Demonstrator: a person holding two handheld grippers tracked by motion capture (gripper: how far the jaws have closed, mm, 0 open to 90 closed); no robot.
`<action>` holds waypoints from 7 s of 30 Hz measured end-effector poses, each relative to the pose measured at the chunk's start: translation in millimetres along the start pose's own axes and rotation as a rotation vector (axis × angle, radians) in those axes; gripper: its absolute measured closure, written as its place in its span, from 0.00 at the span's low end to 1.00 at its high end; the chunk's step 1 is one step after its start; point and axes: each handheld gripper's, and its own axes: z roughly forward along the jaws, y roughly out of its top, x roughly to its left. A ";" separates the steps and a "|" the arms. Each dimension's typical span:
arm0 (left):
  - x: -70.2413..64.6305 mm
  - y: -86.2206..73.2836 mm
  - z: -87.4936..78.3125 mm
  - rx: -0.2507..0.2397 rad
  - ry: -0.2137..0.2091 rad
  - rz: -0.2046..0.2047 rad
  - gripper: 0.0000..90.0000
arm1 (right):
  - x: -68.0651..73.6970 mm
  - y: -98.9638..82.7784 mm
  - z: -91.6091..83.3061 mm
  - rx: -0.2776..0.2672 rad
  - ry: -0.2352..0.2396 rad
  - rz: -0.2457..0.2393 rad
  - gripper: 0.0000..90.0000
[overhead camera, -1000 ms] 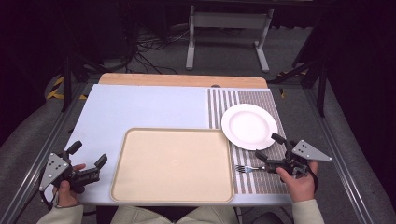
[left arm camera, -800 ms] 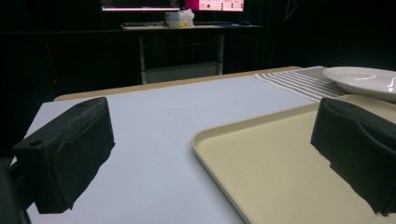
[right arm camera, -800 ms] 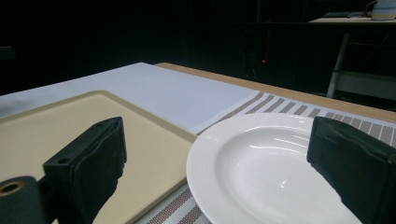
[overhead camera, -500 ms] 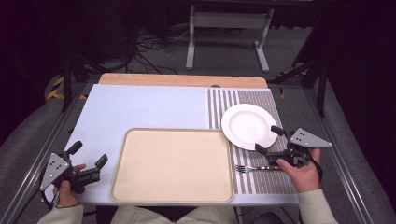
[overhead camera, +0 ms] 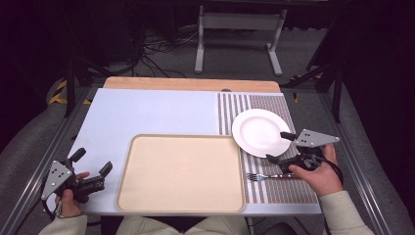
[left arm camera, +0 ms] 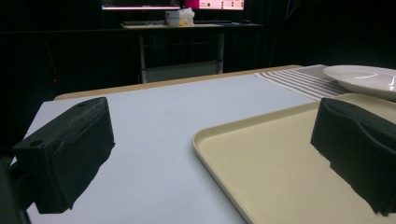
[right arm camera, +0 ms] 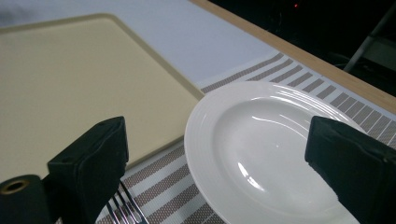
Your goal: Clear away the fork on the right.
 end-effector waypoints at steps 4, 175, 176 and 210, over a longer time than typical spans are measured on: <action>-0.2 -0.1 0.0 0.003 0.001 0.003 0.00 | -0.3 3.0 2.4 0.063 0.004 -0.035 0.07; 0.3 -0.4 0.4 0.009 -0.005 -0.001 0.00 | 28.5 74.2 48.8 0.717 0.237 0.005 0.86; 0.3 -0.4 0.4 0.009 -0.005 -0.001 0.00 | 29.8 75.1 49.9 0.717 0.237 0.024 0.86; 0.6 0.3 -0.1 0.008 -0.006 0.001 0.00 | 67.4 95.0 87.8 0.723 0.133 0.376 0.86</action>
